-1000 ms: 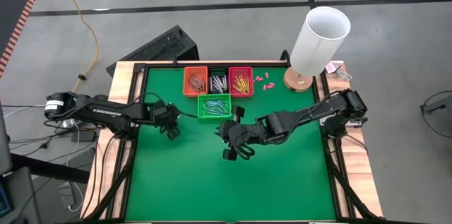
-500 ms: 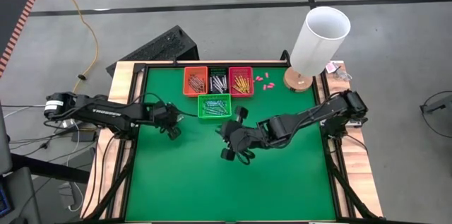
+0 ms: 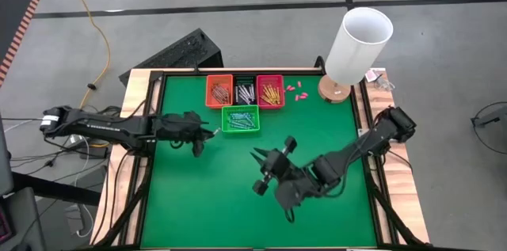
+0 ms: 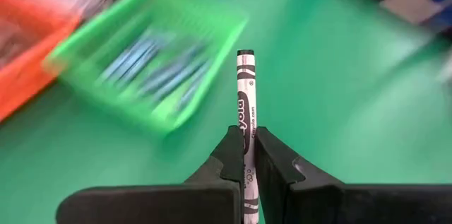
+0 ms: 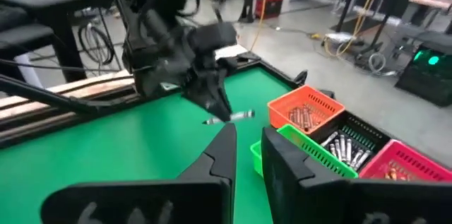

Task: Sort crayons
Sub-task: Put a black crayon in the black basket

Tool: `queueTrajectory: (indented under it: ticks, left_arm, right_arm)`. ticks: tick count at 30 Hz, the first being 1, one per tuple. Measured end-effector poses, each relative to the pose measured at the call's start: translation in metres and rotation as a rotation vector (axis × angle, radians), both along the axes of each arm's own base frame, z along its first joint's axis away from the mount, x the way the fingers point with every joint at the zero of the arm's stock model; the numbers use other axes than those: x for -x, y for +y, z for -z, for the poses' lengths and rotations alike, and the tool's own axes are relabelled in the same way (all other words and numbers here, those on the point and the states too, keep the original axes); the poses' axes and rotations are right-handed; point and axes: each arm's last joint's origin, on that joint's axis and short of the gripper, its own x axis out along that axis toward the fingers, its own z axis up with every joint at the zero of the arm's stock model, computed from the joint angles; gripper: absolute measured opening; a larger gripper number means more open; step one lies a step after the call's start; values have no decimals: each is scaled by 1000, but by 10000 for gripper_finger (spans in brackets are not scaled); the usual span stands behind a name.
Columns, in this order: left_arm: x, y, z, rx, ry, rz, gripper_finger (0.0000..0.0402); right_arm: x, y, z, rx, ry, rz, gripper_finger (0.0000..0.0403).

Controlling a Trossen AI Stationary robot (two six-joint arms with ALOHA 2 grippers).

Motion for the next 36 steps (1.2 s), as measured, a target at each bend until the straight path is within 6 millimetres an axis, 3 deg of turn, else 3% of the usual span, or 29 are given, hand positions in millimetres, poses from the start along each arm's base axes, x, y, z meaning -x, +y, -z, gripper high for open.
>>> queueTrajectory:
  ticks: [6,9,14,20,26,36]
  left_arm:
    - [5,-18,-37,-23,-329,120,0]
    - [9,-28,-51,-58,-458,190,0]
    - [11,-46,-64,-105,-593,283,0]
    - [16,-63,-66,-181,-611,320,0]
    - [22,-75,-70,-245,-645,316,0]
    - [26,-80,-75,-301,-695,320,0]
  right_arm:
    - [1,26,13,31,-48,26,64]
    - [-10,29,21,27,-68,42,64]
    - [-38,26,36,-4,-44,-79,74]
    - [-64,6,21,23,-144,-228,130]
    - [-74,-10,5,99,-236,-258,183]
    - [-83,-23,1,91,-284,-446,194]
